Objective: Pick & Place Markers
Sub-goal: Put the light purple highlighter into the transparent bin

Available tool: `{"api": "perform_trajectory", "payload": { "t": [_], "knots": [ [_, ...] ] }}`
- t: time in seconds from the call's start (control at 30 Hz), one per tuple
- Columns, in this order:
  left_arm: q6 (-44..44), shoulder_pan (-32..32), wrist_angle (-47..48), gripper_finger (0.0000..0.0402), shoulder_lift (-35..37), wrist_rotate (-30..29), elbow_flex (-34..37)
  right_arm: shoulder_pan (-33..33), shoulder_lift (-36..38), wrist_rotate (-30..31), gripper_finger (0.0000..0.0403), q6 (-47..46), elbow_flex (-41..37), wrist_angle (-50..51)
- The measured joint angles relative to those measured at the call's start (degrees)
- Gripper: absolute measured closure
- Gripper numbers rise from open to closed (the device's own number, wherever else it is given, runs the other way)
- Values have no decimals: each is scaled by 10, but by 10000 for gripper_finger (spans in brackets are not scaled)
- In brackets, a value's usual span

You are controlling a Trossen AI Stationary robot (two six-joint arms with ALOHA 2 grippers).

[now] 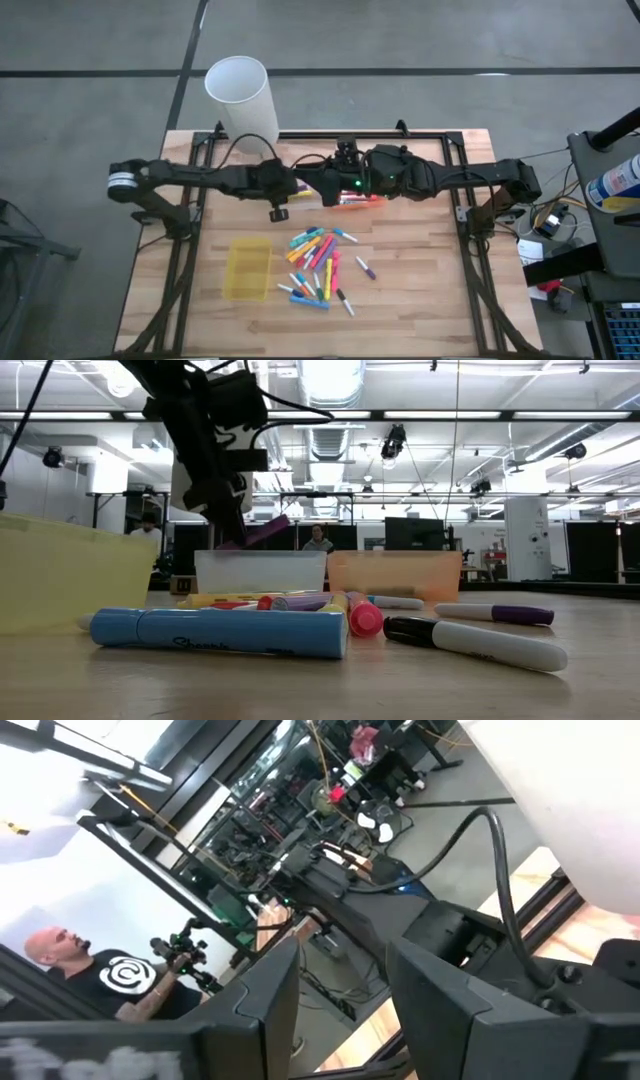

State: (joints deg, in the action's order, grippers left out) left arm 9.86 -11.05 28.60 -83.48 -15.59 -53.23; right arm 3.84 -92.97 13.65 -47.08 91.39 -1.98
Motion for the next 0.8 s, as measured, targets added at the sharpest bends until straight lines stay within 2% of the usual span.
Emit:
{"api": "perform_trajectory", "payload": {
  "t": [0.43,0.63,0.8],
  "knots": [
    [-4,-2,-1,337,0,3,-9,5,0,0,257,7,0,0],
    [-51,-4,-1,335,1,-6,-15,5,0,0,258,8,0,0],
    [-60,-10,-2,305,1,6,-17,5,0,0,262,8,0,0]
  ]
}}
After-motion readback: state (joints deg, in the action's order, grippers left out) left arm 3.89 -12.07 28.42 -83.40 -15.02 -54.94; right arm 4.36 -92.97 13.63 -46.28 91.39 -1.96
